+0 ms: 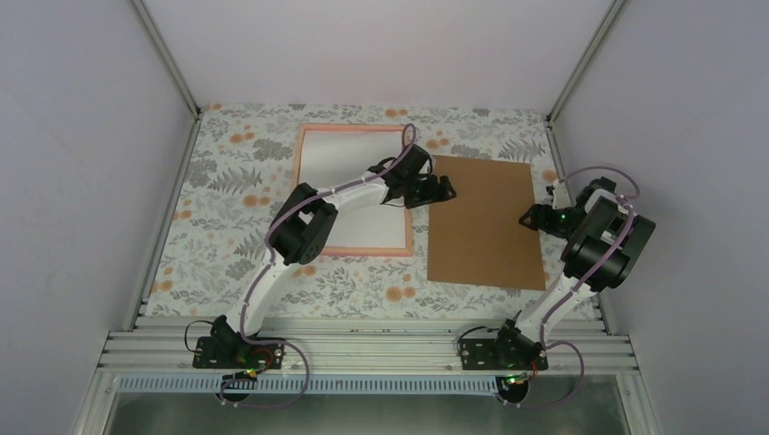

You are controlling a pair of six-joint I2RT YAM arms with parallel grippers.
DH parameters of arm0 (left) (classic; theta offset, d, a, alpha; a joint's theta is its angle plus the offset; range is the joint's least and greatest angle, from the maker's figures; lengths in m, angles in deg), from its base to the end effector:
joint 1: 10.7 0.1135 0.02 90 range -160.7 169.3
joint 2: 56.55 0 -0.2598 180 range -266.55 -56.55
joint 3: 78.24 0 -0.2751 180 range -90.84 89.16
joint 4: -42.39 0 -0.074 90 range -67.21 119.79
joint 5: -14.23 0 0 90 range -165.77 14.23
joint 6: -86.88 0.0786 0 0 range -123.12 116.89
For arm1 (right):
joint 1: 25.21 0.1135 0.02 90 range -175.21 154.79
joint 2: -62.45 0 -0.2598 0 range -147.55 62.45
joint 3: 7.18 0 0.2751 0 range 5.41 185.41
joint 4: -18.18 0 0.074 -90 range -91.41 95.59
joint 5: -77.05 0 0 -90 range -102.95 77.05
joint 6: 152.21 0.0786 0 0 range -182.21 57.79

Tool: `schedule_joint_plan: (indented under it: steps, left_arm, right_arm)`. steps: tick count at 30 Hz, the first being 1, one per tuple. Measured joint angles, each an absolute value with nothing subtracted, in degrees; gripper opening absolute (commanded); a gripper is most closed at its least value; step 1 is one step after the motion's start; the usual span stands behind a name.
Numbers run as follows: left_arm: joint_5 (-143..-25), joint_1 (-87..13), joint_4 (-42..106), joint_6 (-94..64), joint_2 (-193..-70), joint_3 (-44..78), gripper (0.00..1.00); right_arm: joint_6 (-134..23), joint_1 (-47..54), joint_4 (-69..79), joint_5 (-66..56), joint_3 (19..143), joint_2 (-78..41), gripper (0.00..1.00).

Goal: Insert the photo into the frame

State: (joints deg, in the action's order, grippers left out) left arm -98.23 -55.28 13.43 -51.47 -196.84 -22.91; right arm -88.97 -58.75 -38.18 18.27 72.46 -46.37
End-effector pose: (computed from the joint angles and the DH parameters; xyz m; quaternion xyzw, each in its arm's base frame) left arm 0.3986 -0.4350 0.1025 0.0454 0.9068 -0.3983 0.1306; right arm 0.3184 -0.1622 0.0845 0.0465 0.9613 0.2137 0.1675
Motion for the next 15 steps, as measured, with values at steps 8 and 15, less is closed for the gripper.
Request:
schedule_joint_plan:
  steps: [8,15]
  left_arm:
    - [-101.2,-53.9,14.3,-49.2,-196.9,-25.8,0.89]
    - [-102.8,-53.7,16.3,-48.5,-192.7,-26.2,0.89]
  right_arm:
    - [-89.0,-58.3,-39.1,17.8,73.3,-46.7,0.73]
    - [-90.0,-58.1,-40.0,18.2,73.9,-47.0,0.74]
